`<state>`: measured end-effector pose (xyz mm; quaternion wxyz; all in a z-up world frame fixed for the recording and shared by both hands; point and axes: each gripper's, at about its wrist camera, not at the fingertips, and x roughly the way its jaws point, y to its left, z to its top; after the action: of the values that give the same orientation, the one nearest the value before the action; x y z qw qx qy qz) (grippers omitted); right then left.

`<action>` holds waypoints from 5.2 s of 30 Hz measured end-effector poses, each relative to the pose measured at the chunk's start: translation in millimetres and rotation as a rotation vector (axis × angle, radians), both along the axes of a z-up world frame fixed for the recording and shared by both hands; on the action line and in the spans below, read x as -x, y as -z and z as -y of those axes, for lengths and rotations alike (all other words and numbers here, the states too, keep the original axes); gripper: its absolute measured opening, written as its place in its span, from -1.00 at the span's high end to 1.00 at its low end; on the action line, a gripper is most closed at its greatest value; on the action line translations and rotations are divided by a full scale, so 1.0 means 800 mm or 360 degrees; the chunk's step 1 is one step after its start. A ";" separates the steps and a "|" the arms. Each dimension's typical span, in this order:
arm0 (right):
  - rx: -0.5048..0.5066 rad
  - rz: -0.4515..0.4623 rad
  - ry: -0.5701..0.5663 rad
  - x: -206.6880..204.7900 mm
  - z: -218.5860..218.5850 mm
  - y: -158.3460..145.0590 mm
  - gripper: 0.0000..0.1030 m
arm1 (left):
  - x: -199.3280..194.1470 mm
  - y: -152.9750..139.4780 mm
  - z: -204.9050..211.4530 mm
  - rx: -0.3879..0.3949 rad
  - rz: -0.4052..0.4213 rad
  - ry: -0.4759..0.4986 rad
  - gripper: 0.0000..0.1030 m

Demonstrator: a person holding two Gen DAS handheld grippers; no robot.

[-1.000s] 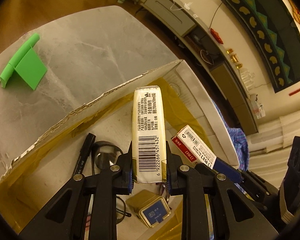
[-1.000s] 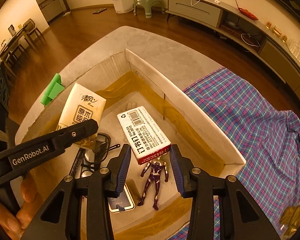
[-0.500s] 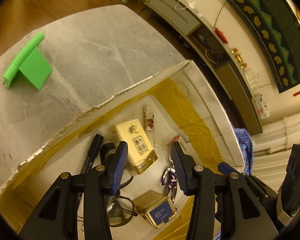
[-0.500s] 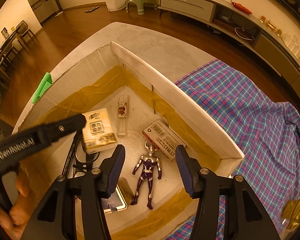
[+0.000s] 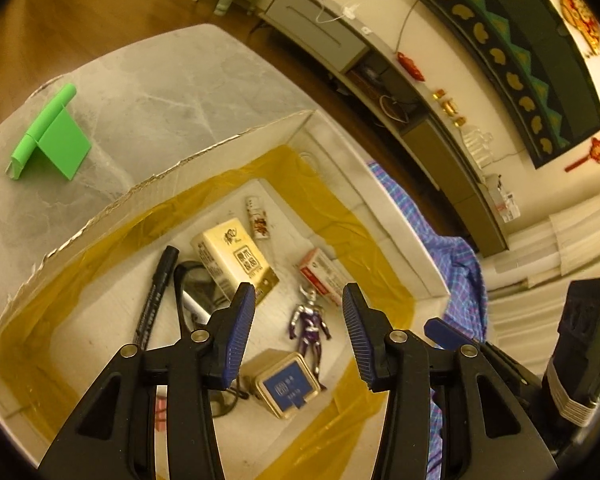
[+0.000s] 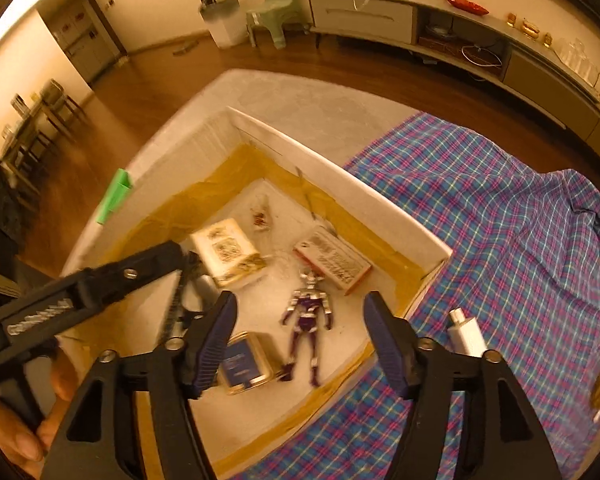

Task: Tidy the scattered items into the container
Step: 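Withdraw both open grippers from the box toward the white plug and tape roll, then grasp the white plug with the left gripper while the right gripper grasps the green tape roll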

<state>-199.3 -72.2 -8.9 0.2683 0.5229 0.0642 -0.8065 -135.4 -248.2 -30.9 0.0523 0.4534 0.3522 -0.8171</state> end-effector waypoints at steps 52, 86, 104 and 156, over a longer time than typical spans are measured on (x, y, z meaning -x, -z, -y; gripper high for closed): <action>0.0158 -0.0426 -0.0156 -0.239 -0.121 0.001 -0.55 | -0.125 -0.047 -0.198 0.0691 -0.0295 0.0489 -0.03; 0.0131 -0.0146 0.0411 -0.099 -0.297 0.088 -0.11 | 0.020 0.046 -0.317 0.0376 -0.0026 0.0576 -0.03; -0.0150 -0.0193 0.0377 -0.047 -0.274 0.143 -0.29 | 0.132 0.123 -0.321 0.0380 0.0152 0.0418 -0.10; 0.0123 -0.0050 0.0499 -0.042 -0.310 0.134 0.05 | 0.130 0.115 -0.323 0.0407 0.0067 0.0529 0.59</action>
<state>-165.5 175.9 -116.4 0.1582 0.5031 -0.0452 -0.8484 -239.0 10.5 -122.9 -0.0186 0.5120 0.1648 -0.8428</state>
